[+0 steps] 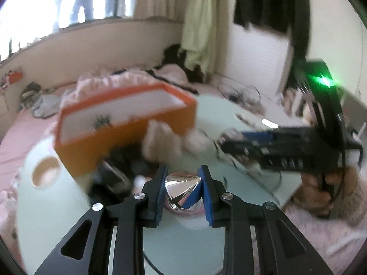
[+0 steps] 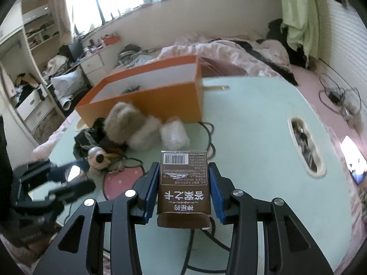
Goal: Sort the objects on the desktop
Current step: 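Carry the carton into the box while the left gripper lowers the silver cone in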
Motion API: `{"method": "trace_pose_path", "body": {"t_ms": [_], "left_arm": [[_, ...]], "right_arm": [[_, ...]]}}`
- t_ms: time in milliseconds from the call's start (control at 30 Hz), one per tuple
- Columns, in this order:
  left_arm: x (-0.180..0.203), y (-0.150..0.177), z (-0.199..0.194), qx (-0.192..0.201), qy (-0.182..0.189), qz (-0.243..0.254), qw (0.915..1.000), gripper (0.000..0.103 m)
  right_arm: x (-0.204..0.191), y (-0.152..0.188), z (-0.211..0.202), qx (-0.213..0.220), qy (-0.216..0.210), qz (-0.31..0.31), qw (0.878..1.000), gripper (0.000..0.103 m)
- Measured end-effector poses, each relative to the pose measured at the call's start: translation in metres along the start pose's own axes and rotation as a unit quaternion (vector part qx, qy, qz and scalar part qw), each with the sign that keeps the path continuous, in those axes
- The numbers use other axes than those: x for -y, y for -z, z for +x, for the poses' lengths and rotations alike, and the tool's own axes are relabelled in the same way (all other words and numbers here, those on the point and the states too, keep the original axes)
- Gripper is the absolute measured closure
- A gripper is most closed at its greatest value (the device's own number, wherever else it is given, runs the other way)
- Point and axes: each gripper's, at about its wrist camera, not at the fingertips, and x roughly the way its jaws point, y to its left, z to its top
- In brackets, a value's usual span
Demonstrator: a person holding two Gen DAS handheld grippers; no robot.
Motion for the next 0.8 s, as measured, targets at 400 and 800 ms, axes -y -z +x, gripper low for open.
{"method": "trace_pose_path", "body": {"t_ms": [400, 800], "left_arm": [[-0.094, -0.103, 0.064, -0.020, -0.137, -0.113, 0.9839, 0.076], [-0.087, -0.069, 0.040, 0.009, -0.181, -0.094, 0.9790, 0.005]], "right_arm": [[-0.038, -0.115, 0.039, 0.028, -0.003, -0.046, 0.999, 0.061], [-0.028, -0.122, 0.074, 0.018, 0.041, -0.006, 0.999, 0.028]]}}
